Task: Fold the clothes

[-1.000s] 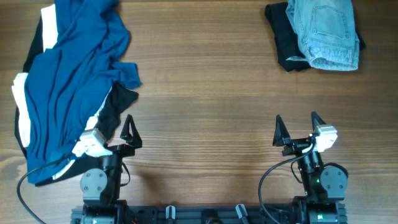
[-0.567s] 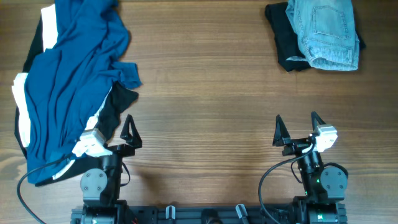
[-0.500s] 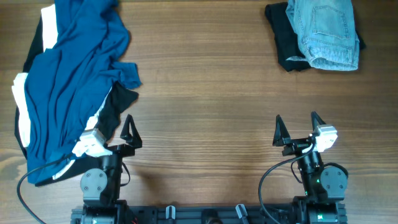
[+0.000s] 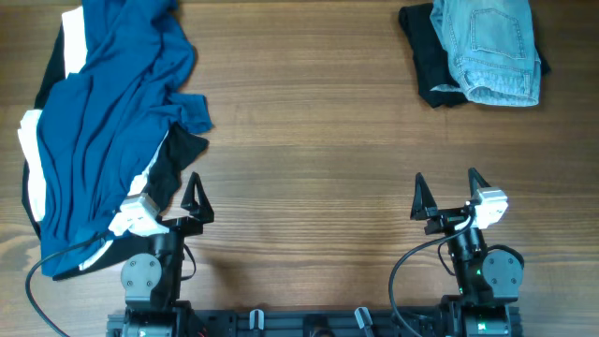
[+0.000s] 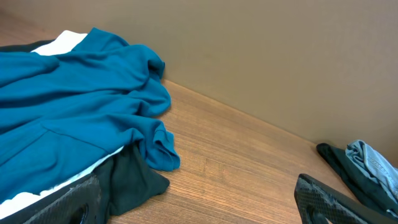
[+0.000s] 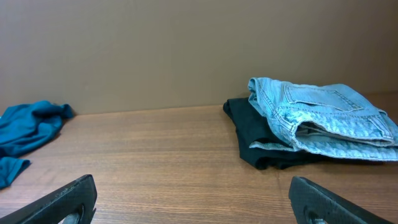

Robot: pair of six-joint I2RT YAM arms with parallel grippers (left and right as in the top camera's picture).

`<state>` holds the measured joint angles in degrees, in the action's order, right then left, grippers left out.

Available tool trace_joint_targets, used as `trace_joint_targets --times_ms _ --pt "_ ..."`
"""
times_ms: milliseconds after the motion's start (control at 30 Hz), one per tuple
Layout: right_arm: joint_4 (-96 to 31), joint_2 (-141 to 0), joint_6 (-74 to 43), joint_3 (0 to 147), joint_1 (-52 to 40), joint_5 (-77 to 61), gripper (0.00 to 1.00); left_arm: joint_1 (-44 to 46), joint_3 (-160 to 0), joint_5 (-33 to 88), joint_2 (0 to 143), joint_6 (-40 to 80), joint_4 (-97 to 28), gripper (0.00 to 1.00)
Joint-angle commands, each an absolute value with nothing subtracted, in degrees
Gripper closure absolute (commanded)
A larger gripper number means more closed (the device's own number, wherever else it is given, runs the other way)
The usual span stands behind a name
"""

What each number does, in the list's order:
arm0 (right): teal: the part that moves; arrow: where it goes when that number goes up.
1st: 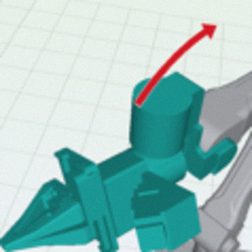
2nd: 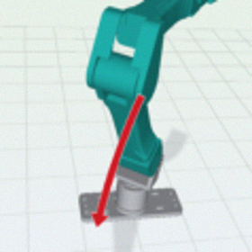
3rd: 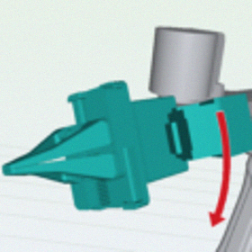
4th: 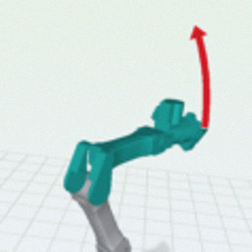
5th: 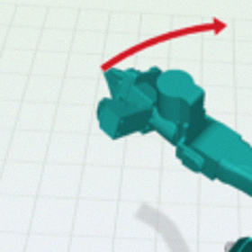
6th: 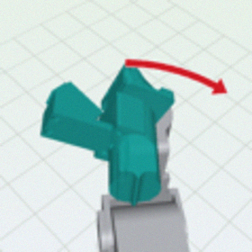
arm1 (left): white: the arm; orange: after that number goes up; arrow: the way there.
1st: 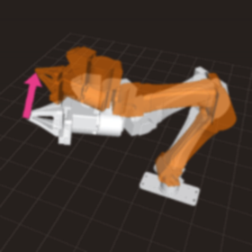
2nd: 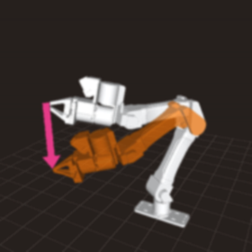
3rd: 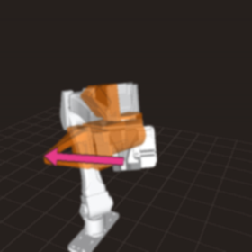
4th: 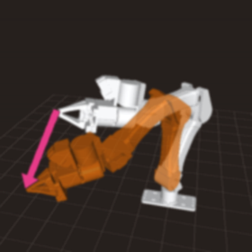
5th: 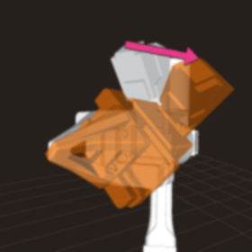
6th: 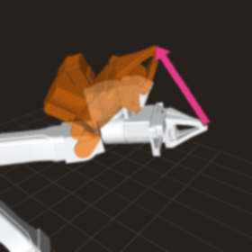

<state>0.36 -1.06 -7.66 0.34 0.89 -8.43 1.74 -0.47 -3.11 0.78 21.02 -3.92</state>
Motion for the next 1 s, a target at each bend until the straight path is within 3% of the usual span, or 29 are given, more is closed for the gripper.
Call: trace_joint_targets --times_ms 0,233,533,967 --pt "0.6 -1.4 -7.9 0.3 0.6 -7.7 0.00 1.3 -0.3 -2.4 0.2 19.7 -3.9 0.00" --pt "1.7 -1.4 -8.2 0.3 0.6 -7.7 0.00 1.3 -0.3 -2.4 0.2 19.7 -3.9 0.00" --pt "2.3 -1.4 -16.9 0.3 0.6 -7.7 0.00 1.3 -0.3 -2.4 0.2 19.7 -3.9 0.00" --pt "10.5 -1.4 -13.1 0.5 0.6 -18.2 0.00 1.3 -0.6 3.4 0.2 19.9 0.4 0.00"
